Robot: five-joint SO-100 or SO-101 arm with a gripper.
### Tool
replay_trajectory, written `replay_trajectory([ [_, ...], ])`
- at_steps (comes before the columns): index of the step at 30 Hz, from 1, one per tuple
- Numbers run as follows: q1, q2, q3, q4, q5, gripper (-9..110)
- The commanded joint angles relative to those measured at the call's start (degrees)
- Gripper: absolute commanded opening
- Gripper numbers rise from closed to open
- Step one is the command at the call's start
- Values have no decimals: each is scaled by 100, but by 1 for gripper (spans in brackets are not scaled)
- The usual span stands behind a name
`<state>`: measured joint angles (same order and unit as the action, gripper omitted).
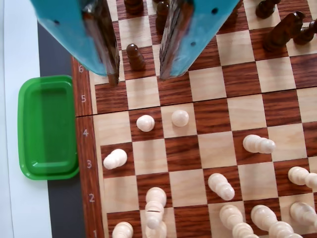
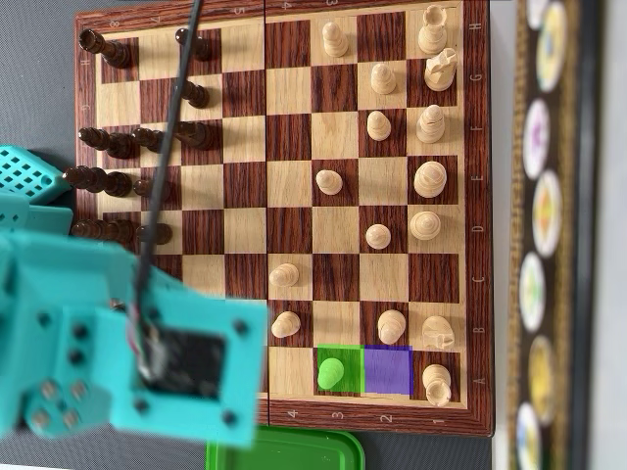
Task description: Play chess
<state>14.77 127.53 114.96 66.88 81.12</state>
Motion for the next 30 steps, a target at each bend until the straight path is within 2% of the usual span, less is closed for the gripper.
replay_trajectory([
  [1, -281, 870, 633, -387, 202, 13],
  [13, -835, 2777, 2215, -1846, 343, 13],
  [30, -1345, 5300, 4957, -5792, 343, 13],
])
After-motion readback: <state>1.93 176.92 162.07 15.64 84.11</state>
